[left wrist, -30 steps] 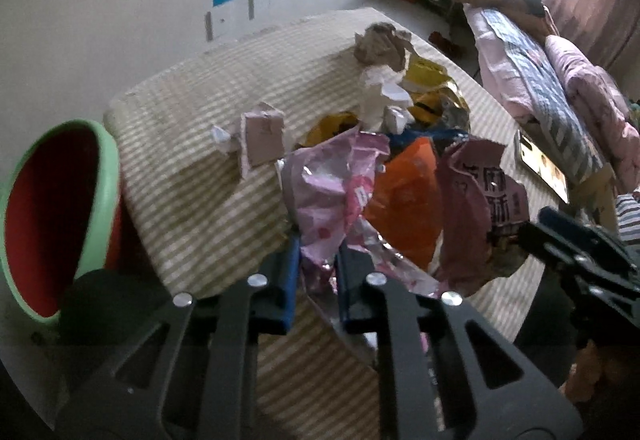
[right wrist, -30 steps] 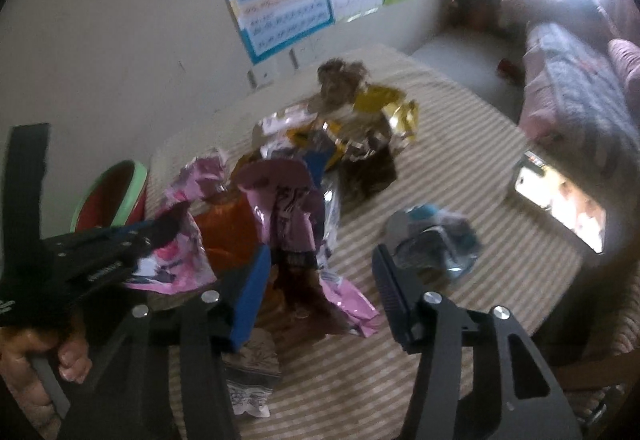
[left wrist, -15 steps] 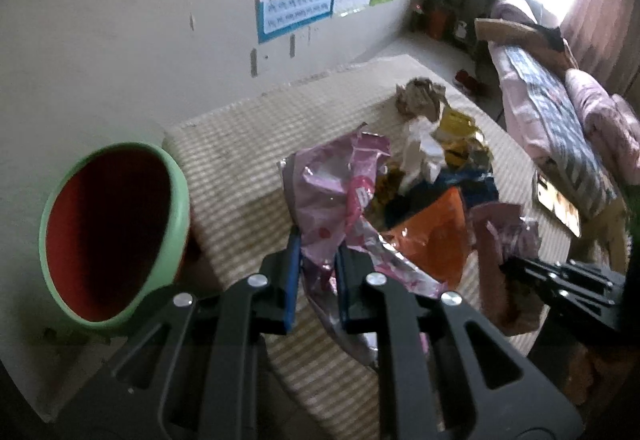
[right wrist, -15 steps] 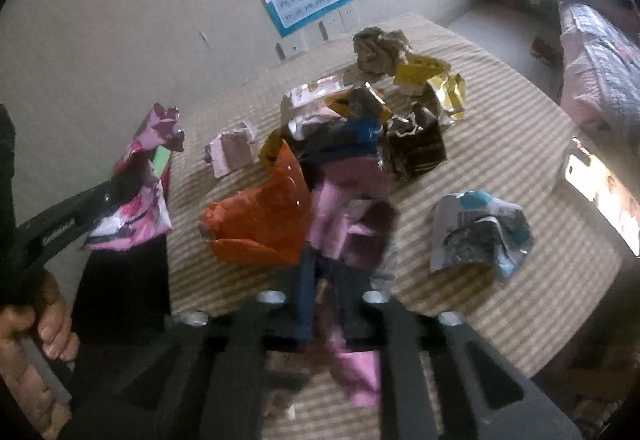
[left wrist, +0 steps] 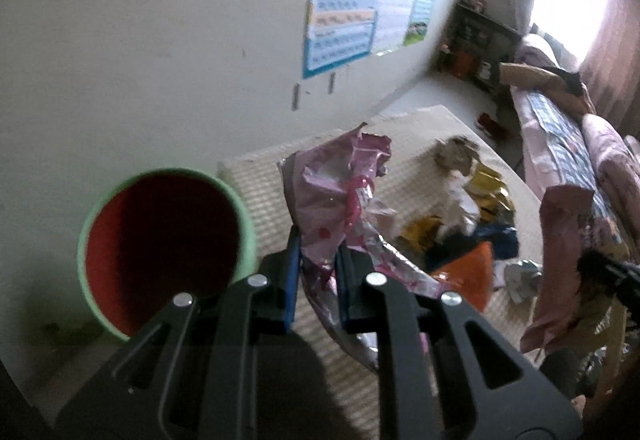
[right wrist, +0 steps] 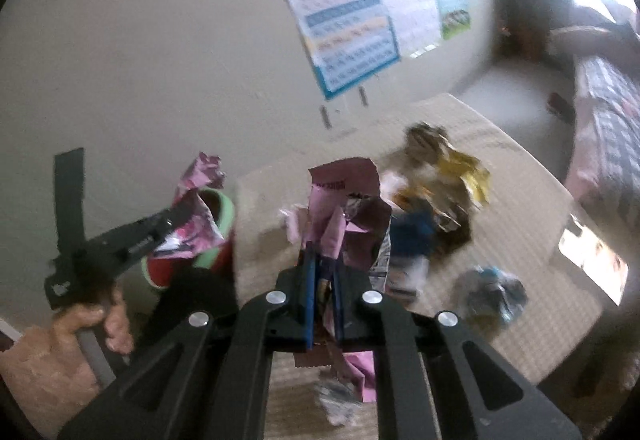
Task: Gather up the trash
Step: 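Carry both held items over the red bucket and open both tools, then move both open tools back over the trash on the table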
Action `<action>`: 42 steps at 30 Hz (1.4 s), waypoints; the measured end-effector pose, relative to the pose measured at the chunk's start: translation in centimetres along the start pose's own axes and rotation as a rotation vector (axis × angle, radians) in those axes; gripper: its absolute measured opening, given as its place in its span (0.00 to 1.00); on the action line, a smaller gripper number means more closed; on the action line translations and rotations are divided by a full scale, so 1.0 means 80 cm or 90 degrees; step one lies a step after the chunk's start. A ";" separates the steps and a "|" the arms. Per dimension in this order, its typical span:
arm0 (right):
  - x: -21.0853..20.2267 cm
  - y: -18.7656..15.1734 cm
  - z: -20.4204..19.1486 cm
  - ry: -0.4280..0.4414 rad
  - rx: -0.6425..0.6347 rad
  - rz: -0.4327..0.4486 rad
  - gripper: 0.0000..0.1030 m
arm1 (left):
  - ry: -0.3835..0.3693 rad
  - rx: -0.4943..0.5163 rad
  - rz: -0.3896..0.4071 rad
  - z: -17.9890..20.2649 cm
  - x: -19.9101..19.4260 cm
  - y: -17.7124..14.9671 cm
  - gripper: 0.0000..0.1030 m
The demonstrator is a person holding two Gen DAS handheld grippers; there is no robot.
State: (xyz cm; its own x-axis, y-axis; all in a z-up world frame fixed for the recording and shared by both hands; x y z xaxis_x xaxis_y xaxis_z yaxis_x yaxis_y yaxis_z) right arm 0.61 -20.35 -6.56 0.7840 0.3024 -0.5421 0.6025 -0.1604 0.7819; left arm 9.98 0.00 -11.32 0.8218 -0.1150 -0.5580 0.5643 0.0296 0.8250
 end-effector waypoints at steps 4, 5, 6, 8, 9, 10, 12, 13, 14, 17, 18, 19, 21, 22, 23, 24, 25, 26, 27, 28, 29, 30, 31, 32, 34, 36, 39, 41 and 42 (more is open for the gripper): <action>0.029 0.009 -0.045 0.045 -0.009 -0.006 0.07 | 0.058 -0.016 0.015 -0.052 -0.008 0.005 0.15; 0.036 0.008 -0.055 0.055 -0.012 -0.010 0.07 | 0.068 -0.021 0.017 -0.063 -0.009 0.005 0.15; 0.048 0.009 -0.072 0.072 -0.017 -0.016 0.07 | 0.084 -0.029 0.021 -0.080 -0.012 0.007 0.15; 0.069 0.011 -0.098 0.097 -0.023 -0.025 0.07 | 0.108 -0.034 0.024 -0.105 -0.015 0.006 0.15; 0.080 0.011 -0.110 0.110 -0.025 -0.030 0.07 | 0.123 -0.037 0.022 -0.121 -0.015 0.005 0.15; 0.096 0.012 -0.131 0.133 -0.025 -0.040 0.07 | 0.129 -0.041 0.018 -0.131 -0.013 0.003 0.15; 0.118 0.011 -0.154 0.157 -0.026 -0.053 0.07 | 0.143 -0.054 -0.001 -0.158 -0.006 -0.006 0.15; 0.131 0.010 -0.170 0.173 -0.027 -0.061 0.07 | 0.148 -0.057 -0.008 -0.167 -0.003 -0.010 0.15; 0.144 0.010 -0.183 0.185 -0.028 -0.069 0.07 | 0.155 -0.063 -0.018 -0.179 0.001 -0.016 0.15; 0.179 0.006 -0.224 0.218 -0.033 -0.089 0.07 | 0.171 -0.075 -0.040 -0.206 0.013 -0.030 0.16; 0.195 0.003 -0.238 0.228 -0.036 -0.100 0.07 | 0.178 -0.081 -0.047 -0.216 0.018 -0.034 0.16; 0.207 0.001 -0.248 0.233 -0.041 -0.109 0.08 | 0.180 -0.085 -0.050 -0.222 0.020 -0.037 0.16; 0.225 -0.004 -0.263 0.240 -0.048 -0.120 0.09 | 0.184 -0.097 -0.055 -0.237 0.028 -0.041 0.16; 0.235 -0.008 -0.271 0.241 -0.053 -0.128 0.10 | 0.185 -0.098 -0.055 -0.238 0.030 -0.042 0.16; 0.244 -0.012 -0.277 0.240 -0.056 -0.135 0.10 | 0.186 -0.100 -0.056 -0.243 0.033 -0.043 0.17; 0.249 -0.015 -0.279 0.241 -0.058 -0.141 0.10 | 0.187 -0.101 -0.057 -0.244 0.036 -0.044 0.17; 0.260 -0.019 -0.283 0.238 -0.060 -0.149 0.10 | 0.186 -0.104 -0.060 -0.248 0.041 -0.045 0.17; 0.263 -0.022 -0.283 0.237 -0.062 -0.153 0.10 | 0.187 -0.105 -0.062 -0.253 0.042 -0.049 0.17; 0.271 -0.027 -0.283 0.233 -0.064 -0.160 0.10 | 0.188 -0.105 -0.064 -0.257 0.046 -0.051 0.17; 0.278 -0.030 -0.282 0.230 -0.065 -0.166 0.10 | 0.190 -0.107 -0.068 -0.260 0.051 -0.052 0.17; 0.281 -0.035 -0.281 0.228 -0.065 -0.171 0.10 | 0.190 -0.108 -0.070 -0.262 0.058 -0.051 0.18; 0.285 -0.039 -0.280 0.225 -0.064 -0.178 0.11 | 0.191 -0.109 -0.072 -0.262 0.061 -0.051 0.19; 0.288 -0.042 -0.279 0.222 -0.064 -0.181 0.13 | 0.193 -0.109 -0.074 -0.264 0.065 -0.052 0.24; 0.291 -0.045 -0.278 0.217 -0.062 -0.184 0.17 | 0.195 -0.109 -0.075 -0.267 0.065 -0.054 0.36; 0.294 -0.049 -0.273 0.211 -0.055 -0.186 0.23 | 0.198 -0.117 -0.070 -0.272 0.064 -0.057 0.47; 0.297 -0.051 -0.271 0.209 -0.050 -0.185 0.32 | 0.202 -0.120 -0.071 -0.273 0.068 -0.057 0.49; 0.293 -0.049 -0.270 0.206 -0.049 -0.182 0.32 | 0.205 -0.125 -0.076 -0.276 0.068 -0.061 0.49; 0.284 -0.047 -0.269 0.203 -0.052 -0.175 0.32 | 0.207 -0.126 -0.077 -0.275 0.066 -0.061 0.49; 0.279 -0.046 -0.270 0.203 -0.052 -0.172 0.32 | 0.207 -0.125 -0.077 -0.273 0.066 -0.061 0.49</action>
Point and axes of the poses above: each gripper's, at about its wrist camera, not at the fingertips, and x roughly the way its jaws point, z to its right, y to its top, the point moved 9 cm from there along x, roughly the way its jaws point, and after that the axes turned 13 degrees about z, right-handed, at the moved point
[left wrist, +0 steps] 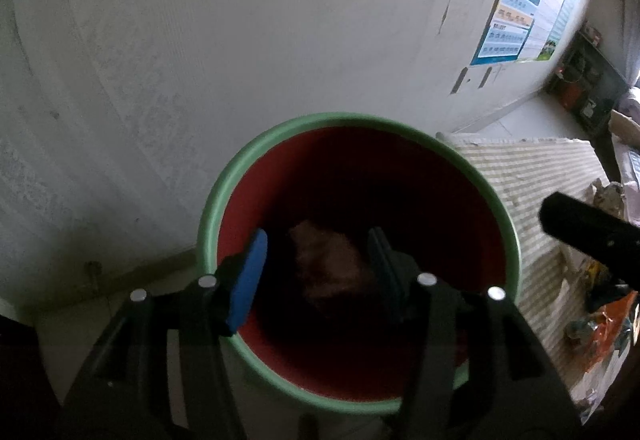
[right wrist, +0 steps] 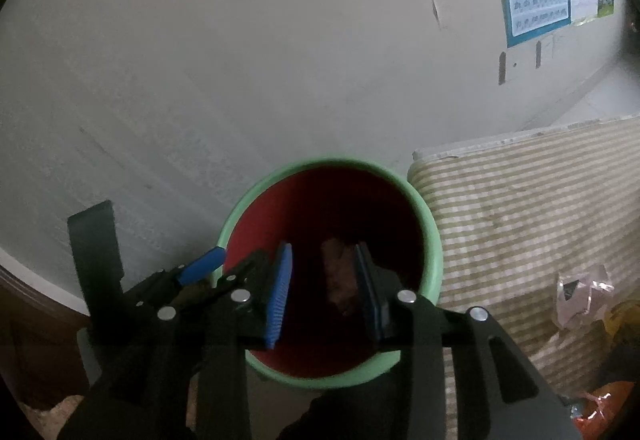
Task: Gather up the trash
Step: 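Move both open tools back over the trash on the table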
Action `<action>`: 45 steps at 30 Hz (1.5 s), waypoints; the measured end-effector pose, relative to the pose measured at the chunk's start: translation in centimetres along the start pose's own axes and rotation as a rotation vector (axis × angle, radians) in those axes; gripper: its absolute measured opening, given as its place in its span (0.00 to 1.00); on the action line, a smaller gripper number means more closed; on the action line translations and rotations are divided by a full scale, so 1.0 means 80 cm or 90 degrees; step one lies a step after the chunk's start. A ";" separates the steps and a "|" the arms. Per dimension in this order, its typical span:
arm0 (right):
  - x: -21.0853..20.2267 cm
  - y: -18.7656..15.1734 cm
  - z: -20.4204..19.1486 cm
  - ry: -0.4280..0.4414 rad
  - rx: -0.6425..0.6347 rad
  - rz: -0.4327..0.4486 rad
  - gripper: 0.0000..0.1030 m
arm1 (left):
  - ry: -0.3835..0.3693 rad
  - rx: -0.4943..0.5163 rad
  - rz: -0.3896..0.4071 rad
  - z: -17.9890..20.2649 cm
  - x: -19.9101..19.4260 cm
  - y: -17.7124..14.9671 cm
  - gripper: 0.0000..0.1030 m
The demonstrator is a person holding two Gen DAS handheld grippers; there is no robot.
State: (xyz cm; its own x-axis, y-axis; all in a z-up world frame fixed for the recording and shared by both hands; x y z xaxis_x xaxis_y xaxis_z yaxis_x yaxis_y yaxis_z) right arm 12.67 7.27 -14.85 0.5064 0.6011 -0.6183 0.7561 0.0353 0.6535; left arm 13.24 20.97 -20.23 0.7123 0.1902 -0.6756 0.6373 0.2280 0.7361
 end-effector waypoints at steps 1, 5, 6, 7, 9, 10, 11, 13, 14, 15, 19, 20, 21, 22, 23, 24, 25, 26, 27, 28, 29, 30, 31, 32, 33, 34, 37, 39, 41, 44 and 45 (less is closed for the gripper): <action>-0.007 0.000 0.000 -0.002 -0.002 0.006 0.32 | 0.000 0.001 0.000 0.001 -0.002 0.000 0.49; -0.028 0.002 0.006 -0.019 -0.004 0.028 0.35 | -0.007 0.006 0.004 0.011 -0.012 -0.001 0.49; -0.038 0.003 0.008 -0.025 -0.005 0.037 0.37 | -0.009 0.008 0.006 0.014 -0.016 -0.001 0.49; -0.042 0.005 0.011 -0.029 -0.006 0.043 0.38 | -0.015 0.011 0.010 0.021 -0.022 0.001 0.49; -0.065 0.005 0.019 -0.042 -0.012 0.062 0.42 | -0.022 0.015 0.016 0.030 -0.031 0.003 0.49; -0.076 0.003 0.025 -0.051 -0.015 0.071 0.42 | -0.030 0.016 0.019 0.038 -0.037 0.003 0.49; -0.084 0.002 0.029 -0.059 -0.017 0.076 0.43 | -0.038 0.017 0.021 0.047 -0.042 0.003 0.49; -0.108 -0.006 0.045 -0.080 -0.015 0.084 0.43 | -0.053 0.023 0.024 0.065 -0.052 0.003 0.49; -0.117 -0.010 0.051 -0.088 -0.014 0.087 0.43 | -0.062 0.029 0.026 0.078 -0.058 0.003 0.49; -0.131 -0.016 0.059 -0.101 -0.017 0.091 0.43 | -0.074 0.036 0.028 0.092 -0.064 0.002 0.49; -0.177 -0.038 0.086 -0.144 -0.025 0.102 0.43 | -0.120 0.076 0.042 0.145 -0.089 -0.001 0.50; -0.186 -0.044 0.092 -0.152 -0.022 0.104 0.46 | -0.130 0.084 0.044 0.156 -0.093 -0.002 0.52; -0.194 -0.050 0.098 -0.158 -0.018 0.106 0.46 | -0.142 0.094 0.047 0.167 -0.099 -0.004 0.53; -0.207 -0.059 0.111 -0.170 -0.007 0.107 0.46 | -0.158 0.110 0.051 0.186 -0.108 -0.007 0.53; -0.216 -0.066 0.120 -0.179 0.001 0.108 0.46 | -0.166 0.120 0.053 0.195 -0.111 -0.009 0.53; -0.226 -0.073 0.131 -0.191 0.013 0.111 0.46 | -0.174 0.133 0.054 0.207 -0.115 -0.012 0.53; -0.235 -0.078 0.138 -0.199 0.021 0.114 0.46 | -0.186 0.150 0.055 0.223 -0.121 -0.018 0.53; -0.246 -0.085 0.150 -0.212 0.032 0.118 0.46 | -0.193 0.158 0.054 0.233 -0.123 -0.020 0.53; -0.255 -0.091 0.158 -0.222 0.038 0.120 0.46 | -0.202 0.165 0.052 0.243 -0.126 -0.024 0.53; -0.266 -0.099 0.173 -0.243 0.051 0.123 0.46 | -0.211 0.172 0.051 0.254 -0.130 -0.029 0.53; -0.274 -0.104 0.182 -0.252 0.058 0.125 0.46 | -0.218 0.177 0.050 0.263 -0.133 -0.033 0.53; -0.284 -0.112 0.194 -0.263 0.072 0.126 0.46 | -0.222 0.182 0.050 0.270 -0.135 -0.037 0.54; -0.289 -0.117 0.202 -0.269 0.081 0.127 0.46 | -0.228 0.190 0.049 0.279 -0.137 -0.041 0.55; -0.297 -0.124 0.211 -0.278 0.092 0.128 0.46 | -0.235 0.197 0.049 0.287 -0.138 -0.045 0.56; -0.307 -0.132 0.224 -0.291 0.104 0.129 0.46 | -0.243 0.207 0.048 0.296 -0.140 -0.050 0.56; -0.313 -0.135 0.231 -0.299 0.111 0.130 0.46 | -0.250 0.213 0.048 0.300 -0.141 -0.054 0.56; -0.334 -0.147 0.261 -0.335 0.133 0.134 0.46 | -0.285 0.244 0.049 0.325 -0.146 -0.068 0.59; -0.346 -0.153 0.272 -0.349 0.145 0.140 0.46 | -0.312 0.262 0.046 0.334 -0.148 -0.076 0.61; -0.355 -0.157 0.281 -0.357 0.156 0.143 0.46 | -0.350 0.293 0.030 0.354 -0.146 -0.089 0.64; -0.366 -0.166 0.292 -0.367 0.172 0.145 0.46 | -0.389 0.342 -0.004 0.377 -0.138 -0.111 0.64; -0.368 -0.170 0.296 -0.369 0.178 0.143 0.46 | -0.397 0.354 -0.013 0.382 -0.134 -0.115 0.64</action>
Point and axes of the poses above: each gripper's, at about its wrist camera, not at the fingertips, and x roughly the way its jaws point, z to its right, y to its top, the point moved 9 cm from there along x, roughly the way its jaws point, and after that the axes turned 13 degrees about z, right-handed, at the moved point
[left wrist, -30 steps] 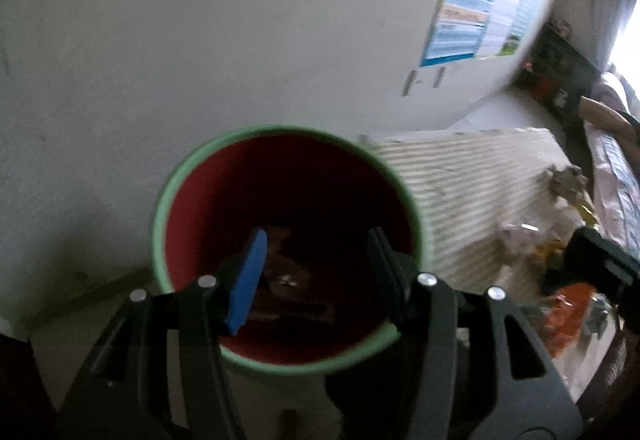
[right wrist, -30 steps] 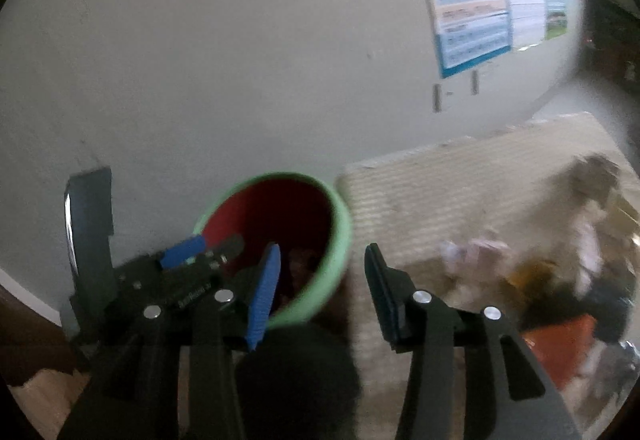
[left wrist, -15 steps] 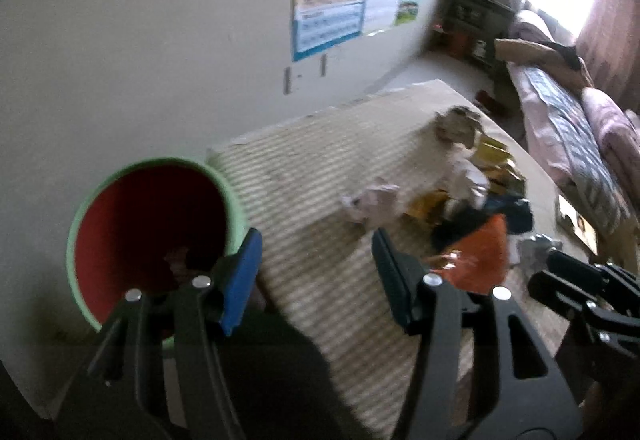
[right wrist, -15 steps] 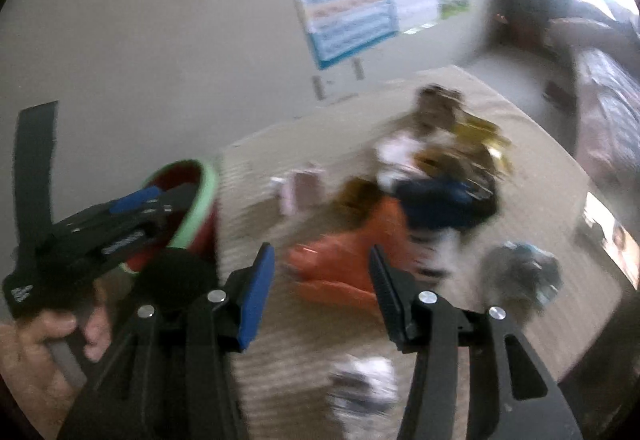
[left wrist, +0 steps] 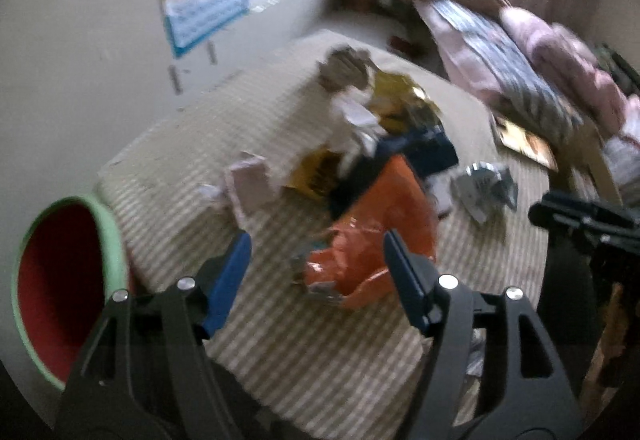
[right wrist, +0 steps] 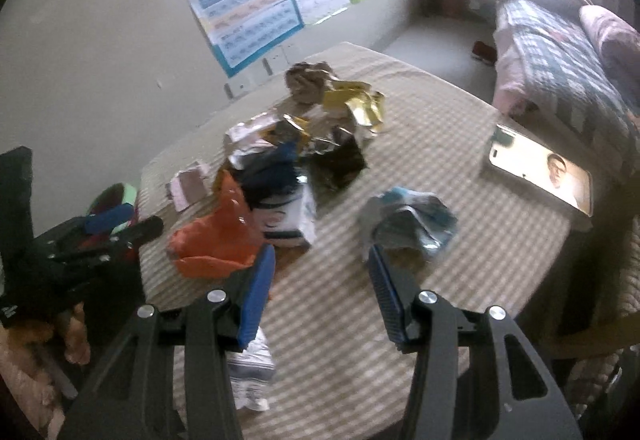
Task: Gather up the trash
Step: 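Move both open tools back over the trash on the table, then grasp blue-white crumpled paper with the right tool while the left tool grasps the orange plastic bag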
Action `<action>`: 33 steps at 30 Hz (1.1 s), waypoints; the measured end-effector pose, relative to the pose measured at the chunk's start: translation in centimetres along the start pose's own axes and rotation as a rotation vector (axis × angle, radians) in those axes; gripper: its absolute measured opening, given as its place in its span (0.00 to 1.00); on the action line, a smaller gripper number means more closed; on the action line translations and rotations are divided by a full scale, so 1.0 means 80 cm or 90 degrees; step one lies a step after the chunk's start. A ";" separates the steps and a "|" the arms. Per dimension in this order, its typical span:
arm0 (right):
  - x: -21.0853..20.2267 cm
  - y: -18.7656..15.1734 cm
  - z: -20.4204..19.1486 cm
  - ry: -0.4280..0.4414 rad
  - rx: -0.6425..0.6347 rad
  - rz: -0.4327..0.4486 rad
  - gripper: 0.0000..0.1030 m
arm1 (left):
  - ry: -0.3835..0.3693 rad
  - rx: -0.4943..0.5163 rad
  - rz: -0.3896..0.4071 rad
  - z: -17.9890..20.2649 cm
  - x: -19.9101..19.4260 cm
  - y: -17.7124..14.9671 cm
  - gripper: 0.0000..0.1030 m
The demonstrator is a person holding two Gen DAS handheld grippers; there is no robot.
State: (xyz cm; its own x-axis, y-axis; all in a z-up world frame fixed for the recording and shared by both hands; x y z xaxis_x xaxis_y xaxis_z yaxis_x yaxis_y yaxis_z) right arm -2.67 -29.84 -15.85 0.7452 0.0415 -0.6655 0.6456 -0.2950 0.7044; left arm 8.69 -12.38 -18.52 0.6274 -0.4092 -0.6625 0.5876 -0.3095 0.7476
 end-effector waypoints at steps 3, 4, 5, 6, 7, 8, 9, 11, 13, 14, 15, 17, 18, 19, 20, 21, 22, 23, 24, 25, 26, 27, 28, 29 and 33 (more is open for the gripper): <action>0.001 -0.003 0.010 -0.005 0.014 -0.004 0.46 | -0.029 0.015 -0.022 0.010 0.019 -0.003 0.64; 0.003 -0.004 0.013 -0.006 0.019 -0.006 0.46 | -0.045 0.015 -0.032 0.013 0.025 -0.003 0.64; 0.004 -0.005 0.017 -0.009 0.022 -0.009 0.46 | -0.061 0.014 -0.042 0.017 0.031 -0.004 0.64; 0.005 -0.007 0.021 -0.013 0.026 -0.012 0.46 | -0.080 0.016 -0.057 0.023 0.038 -0.006 0.65; 0.006 -0.007 0.024 -0.017 0.028 -0.014 0.46 | -0.092 0.019 -0.068 0.026 0.044 -0.009 0.65; 0.006 -0.008 0.028 -0.021 0.031 -0.016 0.46 | -0.096 0.023 -0.076 0.027 0.048 -0.011 0.65; 0.007 -0.009 0.032 -0.026 0.033 -0.018 0.46 | -0.099 0.027 -0.086 0.030 0.052 -0.014 0.65; 0.008 -0.010 0.037 -0.032 0.038 -0.021 0.46 | -0.105 0.030 -0.107 0.034 0.064 -0.021 0.65; 0.011 -0.012 0.042 -0.038 0.042 -0.026 0.47 | -0.095 0.031 -0.128 0.034 0.076 -0.031 0.65; 0.013 -0.014 0.044 -0.041 0.045 -0.031 0.47 | -0.090 0.033 -0.132 0.033 0.079 -0.034 0.66; 0.015 -0.015 0.046 -0.043 0.048 -0.035 0.47 | -0.089 0.033 -0.129 0.034 0.080 -0.034 0.66; 0.018 -0.018 0.050 -0.046 0.053 -0.039 0.47 | -0.084 0.030 -0.128 0.034 0.079 -0.034 0.66; 0.020 -0.019 0.052 -0.048 0.055 -0.040 0.47 | -0.080 0.032 -0.129 0.035 0.078 -0.035 0.66; 0.022 -0.018 0.054 -0.051 0.056 -0.041 0.47 | -0.076 0.039 -0.129 0.036 0.078 -0.035 0.66; 0.023 -0.017 0.056 -0.053 0.057 -0.041 0.47 | -0.073 0.048 -0.128 0.036 0.078 -0.035 0.67; 0.025 -0.016 0.059 -0.055 0.058 -0.039 0.47 | -0.068 0.060 -0.127 0.039 0.079 -0.036 0.71; 0.027 -0.013 0.063 -0.059 0.060 -0.037 0.47 | -0.059 0.072 -0.124 0.039 0.080 -0.036 0.75; 0.029 -0.011 0.068 -0.064 0.061 -0.035 0.47 | -0.051 0.072 -0.123 0.037 0.082 -0.036 0.78; 0.033 -0.007 0.076 -0.071 0.064 -0.033 0.47 | -0.058 0.056 -0.129 0.036 0.085 -0.037 0.78; 0.035 -0.005 0.081 -0.075 0.068 -0.032 0.47 | -0.065 0.032 -0.138 0.032 0.087 -0.038 0.80; 0.039 -0.001 0.087 -0.079 0.073 -0.031 0.48 | -0.067 0.015 -0.144 0.028 0.089 -0.038 0.81; 0.043 0.001 0.093 -0.082 0.077 -0.030 0.48 | -0.070 -0.006 -0.151 0.025 0.091 -0.040 0.81; 0.050 0.004 0.099 -0.087 0.079 -0.033 0.48 | -0.072 -0.013 -0.153 0.025 0.091 -0.040 0.82; 0.058 0.007 0.104 -0.090 0.078 -0.038 0.49 | -0.073 -0.012 -0.152 0.025 0.090 -0.041 0.82; 0.086 0.010 0.112 -0.088 0.075 -0.060 0.54 | -0.083 0.003 -0.150 0.033 0.084 -0.043 0.81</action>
Point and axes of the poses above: each gripper's, at about its wrist camera, not at the fingertips, and x roughly the way its jaws point, z to its right, y to its top, the point moved 9 cm from there along x, roughly the way its jaws point, and after that the axes turned 13 degrees about z, right-handed, at the moved point
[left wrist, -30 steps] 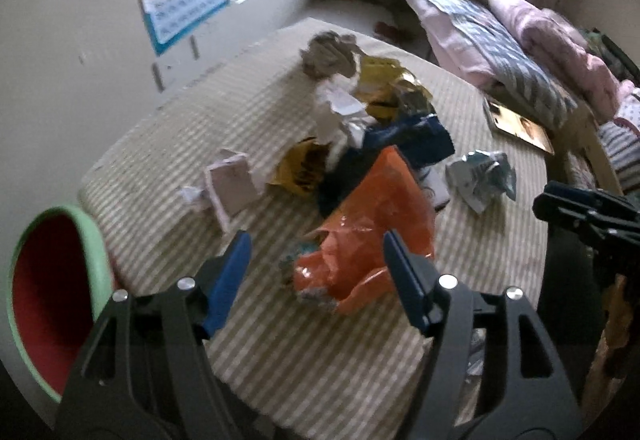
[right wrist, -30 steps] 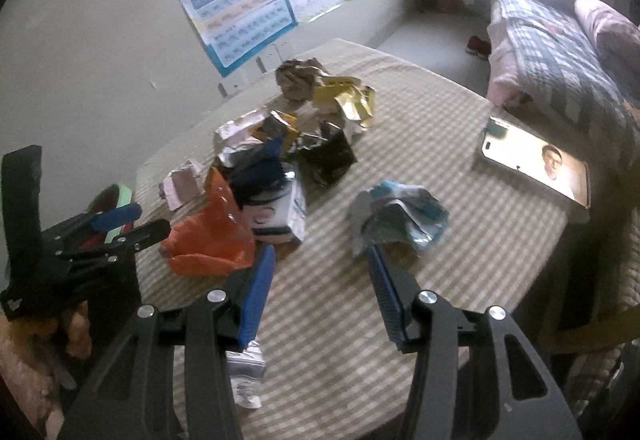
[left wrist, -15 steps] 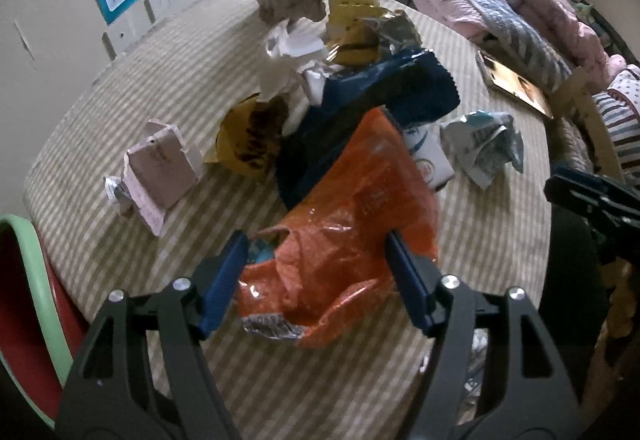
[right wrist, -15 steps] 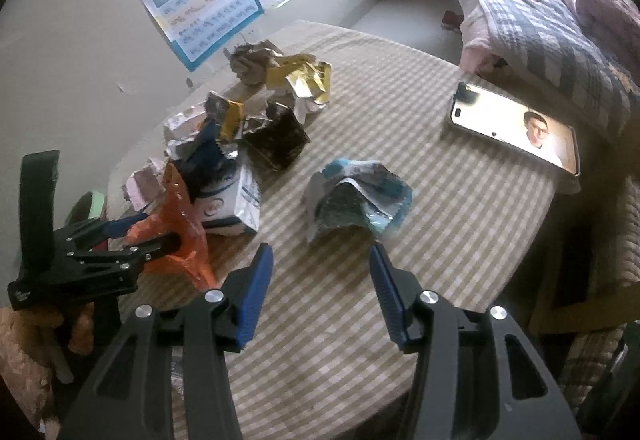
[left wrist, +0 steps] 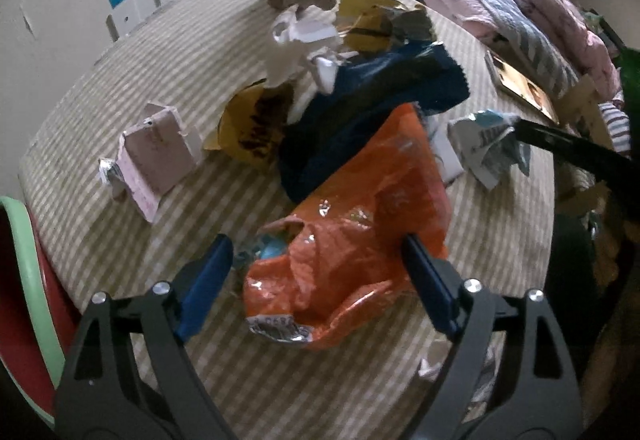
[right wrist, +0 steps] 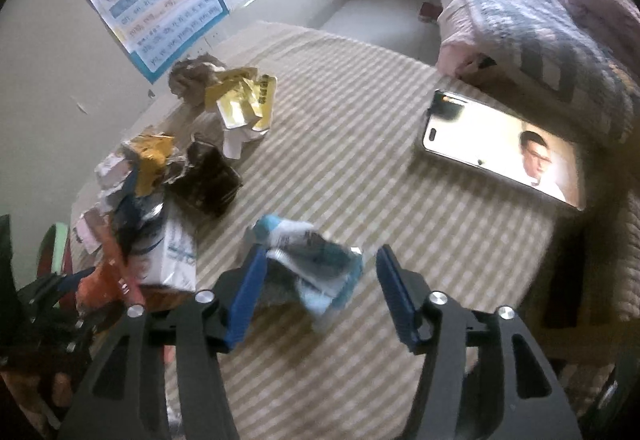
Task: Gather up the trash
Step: 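Grasp blue-white crumpled paper with the right tool while the left tool grasps the orange plastic bag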
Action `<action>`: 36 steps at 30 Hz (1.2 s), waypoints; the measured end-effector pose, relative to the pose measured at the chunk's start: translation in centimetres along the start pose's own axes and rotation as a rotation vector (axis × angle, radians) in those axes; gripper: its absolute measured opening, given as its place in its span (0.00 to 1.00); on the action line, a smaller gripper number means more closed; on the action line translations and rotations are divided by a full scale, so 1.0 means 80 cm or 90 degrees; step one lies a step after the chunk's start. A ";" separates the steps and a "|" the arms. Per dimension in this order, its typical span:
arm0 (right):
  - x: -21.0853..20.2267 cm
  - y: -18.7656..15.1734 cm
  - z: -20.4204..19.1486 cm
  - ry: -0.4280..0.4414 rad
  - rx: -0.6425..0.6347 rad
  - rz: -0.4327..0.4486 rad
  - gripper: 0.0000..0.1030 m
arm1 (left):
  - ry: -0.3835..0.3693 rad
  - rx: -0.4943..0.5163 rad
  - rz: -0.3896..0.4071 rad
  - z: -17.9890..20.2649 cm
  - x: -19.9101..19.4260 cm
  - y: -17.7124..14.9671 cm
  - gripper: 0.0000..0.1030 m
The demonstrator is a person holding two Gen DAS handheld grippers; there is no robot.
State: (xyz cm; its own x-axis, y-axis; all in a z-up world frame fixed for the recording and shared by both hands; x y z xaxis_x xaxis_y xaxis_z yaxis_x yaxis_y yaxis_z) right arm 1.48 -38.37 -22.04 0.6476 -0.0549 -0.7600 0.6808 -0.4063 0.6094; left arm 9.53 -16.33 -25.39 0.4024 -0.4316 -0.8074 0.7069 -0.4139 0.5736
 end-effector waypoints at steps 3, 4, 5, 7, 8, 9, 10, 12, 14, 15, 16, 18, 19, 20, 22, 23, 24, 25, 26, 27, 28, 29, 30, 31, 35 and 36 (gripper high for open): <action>0.017 -0.003 -0.003 0.019 0.008 -0.018 0.56 | 0.001 0.008 0.010 0.006 -0.002 0.000 0.70; 0.017 -0.003 -0.004 0.020 0.006 -0.018 0.54 | 0.004 0.018 0.019 0.008 -0.005 0.001 0.67; 0.016 -0.002 -0.006 0.021 0.000 -0.017 0.53 | 0.007 0.023 0.023 0.009 -0.008 0.001 0.62; 0.012 -0.002 -0.012 0.029 -0.011 -0.011 0.40 | 0.008 0.025 0.030 0.009 -0.015 0.002 0.54; 0.010 -0.002 -0.015 0.037 -0.011 -0.007 0.31 | 0.007 0.020 0.030 0.008 -0.017 0.002 0.53; 0.007 -0.002 -0.018 0.040 -0.011 -0.006 0.28 | 0.008 0.010 0.031 0.007 -0.020 0.001 0.52; 0.004 -0.002 -0.021 0.042 -0.013 -0.003 0.24 | 0.008 0.004 0.032 0.006 -0.021 0.001 0.51; 0.001 -0.001 -0.025 0.046 -0.013 0.000 0.16 | 0.013 -0.014 0.032 0.003 -0.025 -0.003 0.50; -0.007 -0.003 -0.028 0.061 0.001 0.001 0.12 | 0.019 -0.027 0.034 0.000 -0.031 -0.005 0.50; -0.008 -0.004 -0.029 0.067 0.007 -0.001 0.11 | 0.026 -0.035 0.036 -0.002 -0.036 -0.007 0.50; -0.013 -0.008 -0.031 0.076 0.015 -0.005 0.11 | 0.034 -0.042 0.038 -0.004 -0.040 -0.008 0.50; -0.017 -0.015 -0.035 0.085 0.019 -0.014 0.15 | 0.050 -0.051 0.045 -0.008 -0.049 -0.011 0.50; -0.019 -0.018 -0.037 0.087 0.019 -0.018 0.15 | 0.057 -0.056 0.048 -0.011 -0.052 -0.013 0.50; -0.020 -0.021 -0.040 0.091 0.016 -0.023 0.19 | 0.063 -0.058 0.050 -0.013 -0.054 -0.015 0.50; -0.023 -0.029 -0.045 0.098 0.009 -0.033 0.36 | 0.077 -0.058 0.054 -0.018 -0.057 -0.017 0.50; -0.028 -0.030 -0.047 0.102 0.004 -0.030 0.43 | 0.084 -0.058 0.056 -0.021 -0.058 -0.018 0.50; -0.033 -0.029 -0.047 0.105 0.001 -0.019 0.44 | 0.089 -0.062 0.059 -0.024 -0.059 -0.019 0.50; -0.038 -0.026 -0.047 0.107 0.000 -0.008 0.44 | 0.089 -0.066 0.060 -0.026 -0.060 -0.019 0.50; -0.040 -0.022 -0.045 0.108 0.002 0.001 0.45 | 0.089 -0.073 0.061 -0.029 -0.060 -0.020 0.50; -0.042 -0.017 -0.042 0.105 0.001 0.010 0.46 | 0.090 -0.077 0.062 -0.030 -0.061 -0.020 0.50; -0.040 -0.013 -0.038 0.097 -0.005 0.014 0.47 | 0.091 -0.080 0.062 -0.032 -0.060 -0.021 0.50; -0.037 -0.010 -0.034 0.090 -0.011 0.014 0.47 | 0.091 -0.082 0.062 -0.032 -0.060 -0.022 0.50; -0.032 -0.006 -0.029 0.078 -0.020 0.013 0.47 | 0.090 -0.083 0.062 -0.032 -0.060 -0.022 0.50; -0.029 -0.003 -0.026 0.075 -0.023 0.011 0.48 | 0.089 -0.085 0.062 -0.032 -0.060 -0.022 0.51; -0.006 -0.002 -0.024 0.067 -0.078 -0.019 0.49 | 0.086 -0.087 0.064 -0.030 -0.062 -0.022 0.51; 0.001 -0.004 -0.027 0.070 -0.099 -0.029 0.52 | 0.085 -0.089 0.065 -0.030 -0.062 -0.023 0.51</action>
State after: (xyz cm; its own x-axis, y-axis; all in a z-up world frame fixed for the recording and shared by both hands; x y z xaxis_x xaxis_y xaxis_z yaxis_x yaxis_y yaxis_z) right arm 2.04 -36.30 -21.81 0.6421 0.0644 -0.7639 0.7499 -0.2597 0.6084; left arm 7.67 -11.54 -22.77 0.5426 -0.3513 -0.7630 0.7286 -0.2553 0.6356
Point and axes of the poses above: each gripper's, at about its wrist camera, not at the fingertips, and x roughly the way its jaws point, z to its right, y to its top, the point moved 9 cm from there along x, roughly the way its jaws point, and after that the axes turned 13 degrees about z, right-handed, at the moved point
